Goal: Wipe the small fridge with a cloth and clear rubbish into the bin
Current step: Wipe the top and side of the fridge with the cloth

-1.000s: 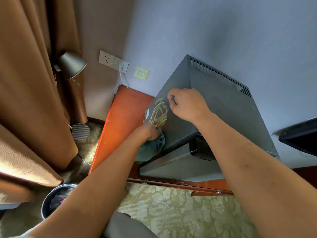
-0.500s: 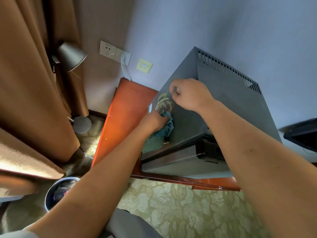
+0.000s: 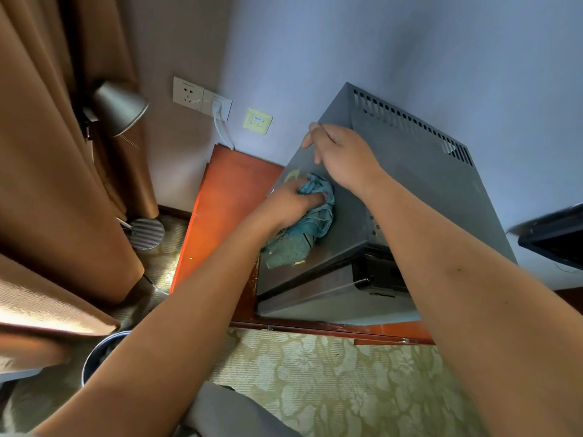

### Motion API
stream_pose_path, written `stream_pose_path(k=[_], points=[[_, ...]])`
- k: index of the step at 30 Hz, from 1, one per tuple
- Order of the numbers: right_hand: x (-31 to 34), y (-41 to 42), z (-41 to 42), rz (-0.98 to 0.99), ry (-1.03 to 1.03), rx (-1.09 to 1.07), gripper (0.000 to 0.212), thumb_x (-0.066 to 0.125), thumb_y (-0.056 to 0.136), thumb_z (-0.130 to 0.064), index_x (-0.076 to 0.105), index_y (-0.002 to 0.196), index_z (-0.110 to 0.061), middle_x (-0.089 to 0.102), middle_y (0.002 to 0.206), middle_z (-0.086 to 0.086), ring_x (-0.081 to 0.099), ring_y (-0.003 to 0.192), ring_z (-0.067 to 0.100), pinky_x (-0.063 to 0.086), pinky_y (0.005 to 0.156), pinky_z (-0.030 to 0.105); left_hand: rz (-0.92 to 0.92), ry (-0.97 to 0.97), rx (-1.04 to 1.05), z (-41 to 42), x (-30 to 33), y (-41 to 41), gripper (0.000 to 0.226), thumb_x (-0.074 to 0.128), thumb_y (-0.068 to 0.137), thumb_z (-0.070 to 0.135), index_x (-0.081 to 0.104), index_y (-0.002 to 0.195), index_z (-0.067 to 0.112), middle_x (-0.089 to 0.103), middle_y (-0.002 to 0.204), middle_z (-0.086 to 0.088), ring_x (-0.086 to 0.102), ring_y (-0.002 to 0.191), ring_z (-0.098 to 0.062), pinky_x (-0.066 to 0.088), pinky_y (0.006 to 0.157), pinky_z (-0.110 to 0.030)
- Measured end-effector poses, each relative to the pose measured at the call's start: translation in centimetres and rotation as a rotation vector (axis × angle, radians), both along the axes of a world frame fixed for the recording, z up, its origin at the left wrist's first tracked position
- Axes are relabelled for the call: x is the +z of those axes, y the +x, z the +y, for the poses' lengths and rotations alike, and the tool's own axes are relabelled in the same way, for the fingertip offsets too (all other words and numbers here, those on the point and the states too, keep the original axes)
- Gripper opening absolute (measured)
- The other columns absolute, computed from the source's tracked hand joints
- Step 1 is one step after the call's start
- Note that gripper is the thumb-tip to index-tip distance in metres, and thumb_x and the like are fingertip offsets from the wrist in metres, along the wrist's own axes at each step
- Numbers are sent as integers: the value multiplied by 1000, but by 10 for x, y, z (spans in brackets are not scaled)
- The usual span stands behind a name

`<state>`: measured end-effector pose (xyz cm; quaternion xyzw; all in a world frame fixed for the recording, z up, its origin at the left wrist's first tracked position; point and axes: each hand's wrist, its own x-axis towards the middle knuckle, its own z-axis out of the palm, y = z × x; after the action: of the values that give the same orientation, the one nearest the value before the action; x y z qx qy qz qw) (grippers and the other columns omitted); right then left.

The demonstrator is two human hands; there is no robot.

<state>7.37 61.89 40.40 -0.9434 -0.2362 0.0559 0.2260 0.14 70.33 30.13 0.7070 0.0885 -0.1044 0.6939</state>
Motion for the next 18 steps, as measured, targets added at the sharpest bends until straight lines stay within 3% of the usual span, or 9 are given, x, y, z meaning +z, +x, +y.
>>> stream_pose_path(k=[3,5,8,14,16,18], points=[[0,-2,-1,10,19,-17,45,33,104,-49,70,85,-31,60,68,-7,64,80,12,51,92,36,164,354,-148,-5,-14,-7,64,56,96,50,41,153,24,54,147,-11,57,127,-29,45,108,-40],[0,-3,-1,7,32,-17,45,33,104,-47,70,85,-29,59,68,-5,65,81,13,51,94,38,243,545,-318,-5,-19,-13,58,53,101,43,44,151,16,53,146,-15,55,126,-32,46,104,-38],[1,-3,0,-9,40,-13,45,34,105,-46,69,84,-28,61,70,-2,61,73,14,52,91,38,212,431,-365,1,-3,-20,52,62,94,43,60,135,12,62,134,-9,62,114,-29,51,100,-38],[1,-8,0,-34,13,-6,44,37,104,-46,71,86,-26,59,69,-11,59,74,11,50,81,36,-40,157,-65,-2,29,-11,37,70,84,41,67,116,25,72,107,-1,69,98,-20,55,95,-43],[2,-10,-1,-41,5,-4,43,38,104,-45,72,88,-24,58,67,-14,57,72,7,48,79,33,-15,162,-19,-7,15,-12,46,67,86,46,62,127,27,71,117,-2,67,104,-23,53,98,-42],[3,-11,-1,-36,-5,-4,43,38,105,-44,73,91,-22,56,67,-17,53,69,3,46,76,30,63,303,-54,-9,-3,-13,59,62,92,49,49,146,28,62,137,-7,61,119,-28,48,103,-36]])
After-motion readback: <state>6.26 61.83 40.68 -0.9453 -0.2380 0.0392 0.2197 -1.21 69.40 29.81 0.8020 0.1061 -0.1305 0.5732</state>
